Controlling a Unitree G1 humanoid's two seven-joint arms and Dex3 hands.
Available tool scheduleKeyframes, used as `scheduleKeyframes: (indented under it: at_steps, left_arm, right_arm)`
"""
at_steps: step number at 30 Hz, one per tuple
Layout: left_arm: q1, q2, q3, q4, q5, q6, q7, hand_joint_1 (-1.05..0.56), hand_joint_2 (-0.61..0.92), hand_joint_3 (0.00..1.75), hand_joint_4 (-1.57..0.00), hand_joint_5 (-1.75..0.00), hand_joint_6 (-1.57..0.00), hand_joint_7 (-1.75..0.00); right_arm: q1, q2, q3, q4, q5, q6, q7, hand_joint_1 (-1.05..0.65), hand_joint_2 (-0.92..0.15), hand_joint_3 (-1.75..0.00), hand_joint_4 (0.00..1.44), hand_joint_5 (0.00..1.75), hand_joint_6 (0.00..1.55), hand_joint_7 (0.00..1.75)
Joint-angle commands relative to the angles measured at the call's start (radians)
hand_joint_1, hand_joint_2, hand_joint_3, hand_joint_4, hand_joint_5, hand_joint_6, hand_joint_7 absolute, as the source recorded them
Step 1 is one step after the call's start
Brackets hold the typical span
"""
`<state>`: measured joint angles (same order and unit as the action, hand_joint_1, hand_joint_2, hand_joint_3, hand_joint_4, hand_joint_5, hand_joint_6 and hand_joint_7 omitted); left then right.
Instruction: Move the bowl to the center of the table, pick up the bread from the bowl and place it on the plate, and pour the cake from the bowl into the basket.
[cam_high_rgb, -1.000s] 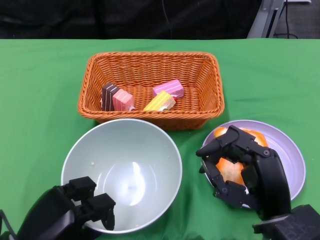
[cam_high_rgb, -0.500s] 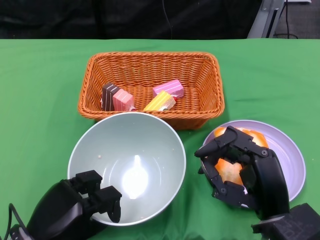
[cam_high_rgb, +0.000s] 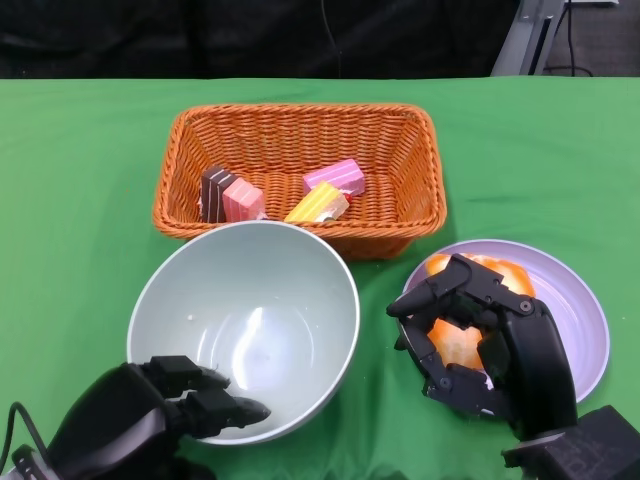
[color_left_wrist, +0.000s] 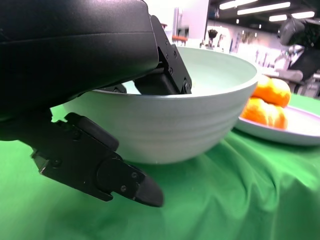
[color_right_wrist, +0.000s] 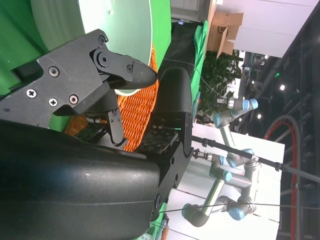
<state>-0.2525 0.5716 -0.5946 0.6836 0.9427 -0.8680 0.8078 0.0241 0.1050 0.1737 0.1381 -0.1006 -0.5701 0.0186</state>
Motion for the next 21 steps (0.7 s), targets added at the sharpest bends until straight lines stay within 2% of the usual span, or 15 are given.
scheduleKeyframes:
  at_steps: [1, 5, 8, 9, 12, 14, 17, 20, 21]
  left_arm:
    - [0.039, 0.029, 0.039, -0.042, -0.068, -0.010, -0.090, -0.98, 0.92, 0.09, -0.36, 0.00, -0.41, 0.00]
    - [0.057, 0.031, 0.067, -0.065, -0.121, -0.042, -0.168, -1.05, 0.92, 0.19, -0.23, 0.00, -0.28, 0.00]
    - [0.057, 0.025, 0.083, -0.053, -0.169, -0.096, -0.215, -1.05, 0.92, 0.27, -0.19, 0.00, -0.24, 0.00]
    - [0.056, 0.020, 0.090, -0.042, -0.195, -0.121, -0.234, -1.05, 0.92, 0.35, -0.18, 0.00, -0.22, -0.01]
    - [0.054, 0.003, 0.109, -0.005, -0.309, -0.184, -0.339, -1.05, 0.92, 0.48, -0.18, -0.01, -0.21, 0.00]
    - [0.060, -0.009, 0.122, 0.009, -0.422, -0.214, -0.431, -1.05, 0.92, 0.50, -0.19, -0.01, -0.21, -0.01]
    - [0.074, -0.043, 0.136, 0.027, -0.662, -0.261, -0.590, -1.05, 0.92, 0.50, -0.24, -0.04, -0.26, -0.03]
    - [0.085, -0.095, 0.177, 0.044, -0.830, -0.298, -0.689, -1.04, 0.92, 0.56, -0.43, -0.10, -0.44, -0.06]
    - [0.089, -0.117, 0.200, 0.049, -0.859, -0.306, -0.704, -1.00, 0.92, 0.63, -0.55, -0.11, -0.57, -0.06]
  right_arm:
    - [-0.002, -0.008, -0.004, -0.008, 0.010, 0.003, 0.003, -0.20, -0.62, -0.78, 0.73, 1.46, 0.73, 1.17]
    - [-0.003, -0.007, -0.004, -0.007, 0.006, 0.003, -0.001, -0.21, -0.63, -0.76, 0.72, 1.47, 0.72, 1.18]
    - [-0.003, -0.003, -0.004, -0.003, 0.002, 0.000, -0.007, -0.20, -0.64, -0.75, 0.72, 1.47, 0.72, 1.18]
    - [-0.003, -0.002, -0.004, -0.001, 0.002, 0.000, -0.008, -0.21, -0.64, -0.74, 0.73, 1.48, 0.72, 1.18]
    - [-0.006, -0.003, -0.003, 0.002, 0.008, 0.001, -0.003, -0.20, -0.65, -0.74, 0.72, 1.49, 0.72, 1.18]
    - [-0.009, -0.005, -0.004, 0.010, 0.007, -0.004, -0.004, -0.20, -0.65, -0.74, 0.72, 1.49, 0.72, 1.18]
    - [-0.011, -0.005, -0.004, 0.015, 0.011, -0.006, 0.000, -0.20, -0.64, -0.73, 0.73, 1.48, 0.72, 1.18]
    - [-0.012, -0.006, -0.004, 0.020, 0.009, -0.010, 0.000, -0.19, -0.65, -0.72, 0.73, 1.47, 0.72, 1.17]
    - [-0.013, -0.006, -0.005, 0.023, 0.008, -0.013, -0.001, -0.19, -0.65, -0.72, 0.73, 1.47, 0.72, 1.16]
